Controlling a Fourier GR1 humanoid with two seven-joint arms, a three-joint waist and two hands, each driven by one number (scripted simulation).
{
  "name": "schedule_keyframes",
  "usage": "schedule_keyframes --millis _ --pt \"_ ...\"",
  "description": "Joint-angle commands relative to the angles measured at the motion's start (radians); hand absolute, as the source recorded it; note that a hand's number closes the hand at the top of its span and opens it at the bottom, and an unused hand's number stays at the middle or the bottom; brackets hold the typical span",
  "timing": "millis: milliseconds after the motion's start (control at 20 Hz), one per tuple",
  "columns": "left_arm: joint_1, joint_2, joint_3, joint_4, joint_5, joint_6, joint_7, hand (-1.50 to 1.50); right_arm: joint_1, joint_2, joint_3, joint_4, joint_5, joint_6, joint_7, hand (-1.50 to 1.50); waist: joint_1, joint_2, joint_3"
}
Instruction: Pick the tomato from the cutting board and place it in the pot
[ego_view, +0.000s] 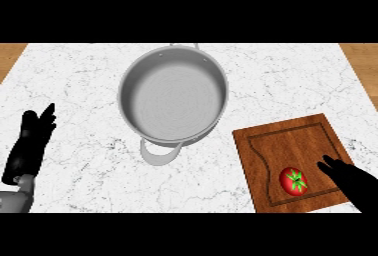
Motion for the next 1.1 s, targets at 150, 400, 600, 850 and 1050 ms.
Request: schedule_keyframes --millis 150,400,600,850,1050 --pt "0.009 -0.032 0.025 0.038 -0.043 -0.004 -0.043 0.0 -0.042 0.055 0.06 -0.036 0.015 0.174 0.174 -1.5 -0.006 -0.001 0.003" --pt "0.011 -0.045 0.036 -0.03 -0.064 -0.027 0.008 0.0 -0.213 0.187 0.12 0.071 0.028 0.251 0.301 -1.5 0.003 0.0 0.003" --pt "-0.007 -0.058 0.081 0.031 -0.07 -0.067 -0.042 0.0 -0.18 0.225 0.068 0.057 0.049 0.289 0.261 -1.5 -0.002 -0.001 0.003" --pt "-0.018 -0.063 0.089 -0.03 -0.096 -0.081 0.05 0.0 -0.176 0.267 0.072 0.181 0.141 0.265 0.16 -1.5 -0.003 -0.001 0.004" --pt "0.02 -0.037 0.137 -0.065 -0.063 -0.129 0.051 0.0 -0.184 0.308 0.126 0.303 0.243 0.192 0.065 -1.5 0.001 -0.001 0.004"
